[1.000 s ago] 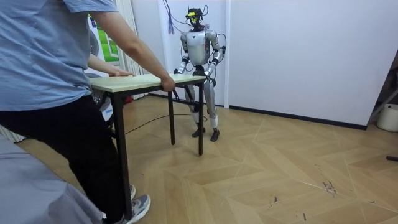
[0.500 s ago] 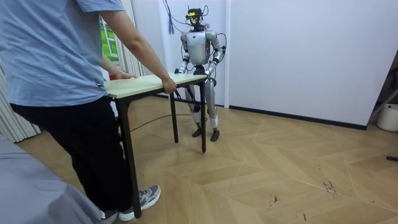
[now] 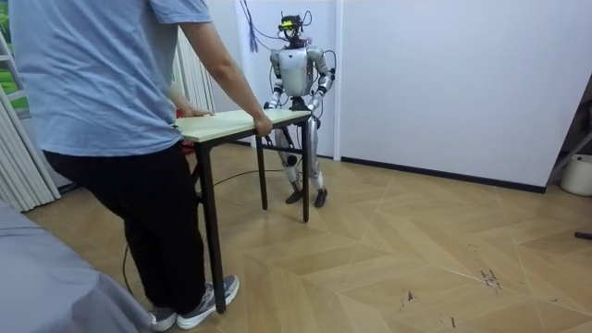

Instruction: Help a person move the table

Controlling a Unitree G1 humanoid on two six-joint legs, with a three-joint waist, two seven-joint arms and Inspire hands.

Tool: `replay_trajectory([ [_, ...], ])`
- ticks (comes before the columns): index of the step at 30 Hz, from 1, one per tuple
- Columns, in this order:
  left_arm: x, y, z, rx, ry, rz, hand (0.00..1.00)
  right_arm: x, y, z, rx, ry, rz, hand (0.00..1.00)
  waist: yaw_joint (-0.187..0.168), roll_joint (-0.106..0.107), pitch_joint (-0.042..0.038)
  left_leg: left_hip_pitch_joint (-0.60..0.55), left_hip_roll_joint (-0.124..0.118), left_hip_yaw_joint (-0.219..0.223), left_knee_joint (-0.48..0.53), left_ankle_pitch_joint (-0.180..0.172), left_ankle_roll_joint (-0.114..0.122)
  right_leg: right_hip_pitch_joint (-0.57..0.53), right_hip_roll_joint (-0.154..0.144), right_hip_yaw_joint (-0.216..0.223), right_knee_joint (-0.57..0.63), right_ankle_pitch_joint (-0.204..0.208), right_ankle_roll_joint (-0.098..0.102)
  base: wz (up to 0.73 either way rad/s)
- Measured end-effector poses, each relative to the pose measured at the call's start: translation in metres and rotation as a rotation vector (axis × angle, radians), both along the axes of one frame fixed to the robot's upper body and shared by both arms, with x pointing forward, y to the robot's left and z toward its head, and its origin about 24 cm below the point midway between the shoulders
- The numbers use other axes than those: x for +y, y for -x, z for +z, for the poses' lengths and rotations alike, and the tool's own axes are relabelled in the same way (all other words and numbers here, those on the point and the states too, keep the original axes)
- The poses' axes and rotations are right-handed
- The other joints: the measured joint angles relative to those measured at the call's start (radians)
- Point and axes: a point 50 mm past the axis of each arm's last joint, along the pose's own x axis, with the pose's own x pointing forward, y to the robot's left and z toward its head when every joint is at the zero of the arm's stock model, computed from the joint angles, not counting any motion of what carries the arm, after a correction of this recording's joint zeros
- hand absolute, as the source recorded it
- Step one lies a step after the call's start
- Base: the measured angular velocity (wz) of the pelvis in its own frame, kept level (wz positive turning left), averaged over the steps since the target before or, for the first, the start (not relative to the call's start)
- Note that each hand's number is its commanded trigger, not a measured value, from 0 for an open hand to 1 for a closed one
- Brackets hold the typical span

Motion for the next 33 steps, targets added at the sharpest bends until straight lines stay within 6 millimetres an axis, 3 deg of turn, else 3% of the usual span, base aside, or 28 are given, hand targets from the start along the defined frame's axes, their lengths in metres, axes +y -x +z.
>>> replay_trajectory([
  [1, -0.001, 0.002, -0.001, 0.006, 0.008, 0.0, 1.0, -0.002, 0.0, 0.0, -0.002, 0.007, 0.005, 1.0, -0.009, 0.014, 0.0007, 0.023, 0.002, -0.003, 0.029, 0.0, -0.001, 0.002, 0.006, -0.01, 0.004, 0.001, 0.001, 0.23],
  [2, -0.003, 0.002, -0.001, 0.008, 0.016, -0.005, 1.0, -0.005, -0.001, 0.001, -0.012, 0.021, 0.014, 1.0, -0.034, 0.031, 0.007, 0.078, -0.001, -0.023, 0.04, 0.0, 0.0, -0.004, 0.016, -0.035, 0.026, 0.0, -0.003, 0.41],
  [5, 0.0, -0.002, 0.002, -0.019, 0.013, -0.006, 1.0, -0.003, -0.008, 0.004, -0.044, 0.024, 0.028, 1.0, -0.065, 0.029, 0.0088, 0.191, -0.006, -0.021, -0.092, 0.003, -0.008, -0.078, 0.017, -0.048, 0.083, 0.012, -0.012, 0.28],
  [6, 0.0, -0.005, 0.003, -0.03, 0.013, -0.008, 1.0, -0.003, -0.011, 0.006, -0.056, 0.026, 0.029, 1.0, -0.077, 0.029, 0.0104, 0.222, -0.006, -0.039, -0.178, -0.034, -0.034, -0.101, 0.016, -0.044, 0.084, 0.026, -0.015, 0.25],
  [9, -0.002, -0.021, 0.009, -0.084, 0.002, -0.031, 1.0, -0.006, -0.022, 0.01, -0.085, 0.014, 0.006, 1.0, -0.075, 0.032, 0.0144, 0.267, -0.001, -0.042, -0.41, -0.127, -0.026, -0.19, 0.014, -0.032, 0.118, 0.063, -0.017, 0.19],
  [11, -0.004, -0.033, 0.014, -0.119, -0.009, -0.047, 1.0, -0.007, -0.028, 0.013, -0.104, 0.009, -0.015, 1.0, -0.077, 0.032, 0.016, 0.263, -0.015, -0.04, -0.501, -0.141, -0.001, -0.247, 0.007, -0.026, 0.113, 0.109, -0.009, 0.12],
  [12, -0.004, -0.039, 0.015, -0.133, -0.025, -0.049, 1.0, -0.006, -0.031, 0.013, -0.109, -0.001, -0.022, 1.0, -0.068, 0.021, 0.0211, 0.238, -0.034, -0.034, -0.502, -0.14, 0.042, -0.275, -0.007, -0.023, 0.108, 0.142, -0.006, -0.08],
  [17, -0.005, -0.04, 0.009, -0.11, -0.028, -0.044, 1.0, -0.007, -0.032, 0.009, -0.088, 0.014, -0.016, 1.0, -0.07, 0.014, 0.0208, 0.171, -0.104, -0.017, -0.445, -0.115, 0.089, -0.279, -0.05, 0.001, 0.019, 0.267, 0.01, -0.21],
  [20, -0.005, -0.029, 0.003, -0.069, -0.014, -0.034, 1.0, -0.008, -0.025, 0.005, -0.058, 0.028, 0.002, 1.0, -0.085, -0.001, 0.0136, 0.165, -0.143, -0.005, -0.441, -0.094, 0.126, -0.28, -0.074, 0.041, 0.001, 0.328, 0.039, -0.1],
  [23, -0.006, -0.028, 0.002, -0.063, -0.015, -0.034, 1.0, -0.009, -0.023, 0.004, -0.039, 0.01, 0.006, 1.0, -0.097, -0.004, 0.0104, 0.119, -0.147, 0.049, -0.422, -0.062, 0.155, -0.282, -0.082, 0.107, -0.063, 0.439, 0.145, 0.07],
  [24, -0.007, -0.028, 0.001, -0.058, -0.019, -0.048, 1.0, -0.011, -0.019, 0.003, -0.025, 0.01, -0.002, 1.0, -0.111, -0.004, 0.0101, 0.109, -0.137, 0.109, -0.424, -0.047, 0.161, -0.294, -0.113, 0.104, 0.034, 0.366, 0.148, 0.44],
  [25, -0.009, -0.029, 0.0, -0.054, -0.022, -0.063, 1.0, -0.013, -0.016, 0.001, -0.017, 0.009, -0.013, 1.0, -0.111, -0.005, 0.0093, 0.109, -0.137, 0.131, -0.429, -0.039, 0.164, -0.302, -0.133, 0.101, 0.118, 0.301, 0.148, 0.62],
  [26, -0.011, -0.029, -0.001, -0.049, -0.026, -0.081, 1.0, -0.016, -0.011, 0.0, -0.005, 0.003, -0.03, 1.0, -0.111, -0.012, 0.0054, 0.111, -0.137, 0.176, -0.444, -0.024, 0.167, -0.304, -0.175, 0.092, 0.29, 0.179, 0.141, 0.41],
  [27, -0.011, -0.027, -0.001, -0.046, -0.032, -0.085, 1.0, -0.015, -0.007, -0.001, 0.005, -0.005, -0.033, 1.0, -0.108, -0.02, 0.0, 0.111, -0.139, 0.218, -0.461, -0.009, 0.169, -0.285, -0.211, 0.092, 0.421, 0.096, 0.153, 0.27],
  [29, -0.007, -0.024, -0.001, -0.046, -0.04, -0.086, 1.0, -0.013, -0.006, -0.001, 0.007, -0.009, -0.016, 1.0, -0.097, -0.025, -0.0025, 0.102, -0.139, 0.25, -0.465, 0.004, 0.17, -0.21, -0.255, 0.095, 0.538, 0.032, 0.166, -0.17],
  [31, -0.003, -0.019, -0.001, -0.046, -0.037, -0.07, 1.0, -0.01, -0.005, -0.001, 0.006, -0.016, -0.004, 1.0, -0.077, -0.035, -0.0031, 0.083, -0.139, 0.269, -0.456, 0.008, 0.165, -0.103, -0.296, 0.106, 0.546, 0.019, 0.177, -0.4],
  [32, 0.001, -0.017, -0.001, -0.055, -0.039, -0.061, 1.0, -0.007, -0.006, 0.0, 0.001, -0.024, 0.005, 1.0, -0.078, -0.053, -0.0013, 0.061, -0.144, 0.27, -0.435, 0.011, 0.162, -0.041, -0.323, 0.108, 0.532, 0.02, 0.18, -0.12],
  [33, 0.002, -0.018, 0.0, -0.064, -0.043, -0.062, 1.0, -0.006, -0.007, 0.0, -0.001, -0.032, 0.005, 1.0, -0.078, -0.071, 0.0084, 0.04, -0.142, 0.261, -0.401, 0.013, 0.157, -0.02, -0.326, 0.107, 0.492, 0.005, 0.204, -0.06],
])
